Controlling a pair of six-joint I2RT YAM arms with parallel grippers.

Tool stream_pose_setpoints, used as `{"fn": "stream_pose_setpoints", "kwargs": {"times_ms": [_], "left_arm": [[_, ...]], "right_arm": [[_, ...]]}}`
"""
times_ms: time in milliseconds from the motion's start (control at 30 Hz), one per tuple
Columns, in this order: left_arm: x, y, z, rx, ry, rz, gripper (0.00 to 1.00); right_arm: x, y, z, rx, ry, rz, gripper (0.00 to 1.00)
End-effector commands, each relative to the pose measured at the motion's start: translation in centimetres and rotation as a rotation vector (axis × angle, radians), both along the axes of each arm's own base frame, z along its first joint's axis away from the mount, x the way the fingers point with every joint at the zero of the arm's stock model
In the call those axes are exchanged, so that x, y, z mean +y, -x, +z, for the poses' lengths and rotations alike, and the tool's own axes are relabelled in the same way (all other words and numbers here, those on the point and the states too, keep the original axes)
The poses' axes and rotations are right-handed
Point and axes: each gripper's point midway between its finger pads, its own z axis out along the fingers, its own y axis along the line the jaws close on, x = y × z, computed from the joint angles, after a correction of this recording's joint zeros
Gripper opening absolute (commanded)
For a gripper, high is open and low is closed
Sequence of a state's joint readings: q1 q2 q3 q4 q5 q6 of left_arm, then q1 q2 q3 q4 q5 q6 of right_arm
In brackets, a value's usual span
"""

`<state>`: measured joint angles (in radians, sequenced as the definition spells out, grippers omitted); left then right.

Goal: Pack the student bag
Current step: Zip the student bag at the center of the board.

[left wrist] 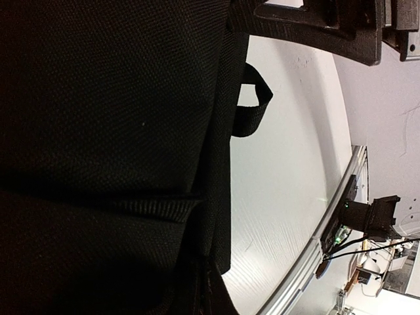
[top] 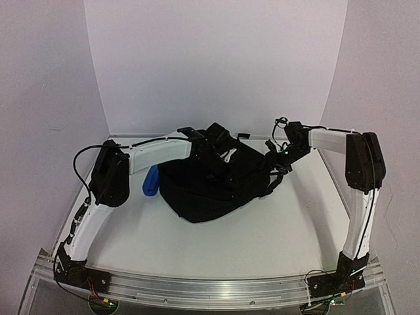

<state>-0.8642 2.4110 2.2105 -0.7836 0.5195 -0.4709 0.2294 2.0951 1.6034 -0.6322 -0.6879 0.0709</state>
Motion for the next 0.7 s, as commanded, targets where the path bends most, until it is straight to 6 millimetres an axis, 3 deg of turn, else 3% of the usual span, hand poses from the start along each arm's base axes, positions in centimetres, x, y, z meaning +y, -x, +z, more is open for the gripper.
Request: {"fn": "stream_pose_setpoints", "kwargs": {"times_ms": [0,133,500,667], "left_arm": [[1.5,2.1,5.5,-0.047,0.051,-0.035,0.0],[3.4,4.0,5.4,-0.019,0.023,-0.049,0.0],[6.5,7.4,6.0,0.029,0.012,-0.075,0.0],[6.7,7.8,6.1,0.032,0.02,-0.081,0.0]], "right_arm": [[-0.5,-3.0,-0.3,-0.066,0.068,-0.056,0.36],[-0.9,-4.3,-0.9,-0.073,0.085,-0.088,0.0],[-3.6,-9.6,0.1,-0.161,0.102,-0.192,0.0],[-6.1,-12.7,2.2,-0.238,0.115,-0.249,0.0]]}}
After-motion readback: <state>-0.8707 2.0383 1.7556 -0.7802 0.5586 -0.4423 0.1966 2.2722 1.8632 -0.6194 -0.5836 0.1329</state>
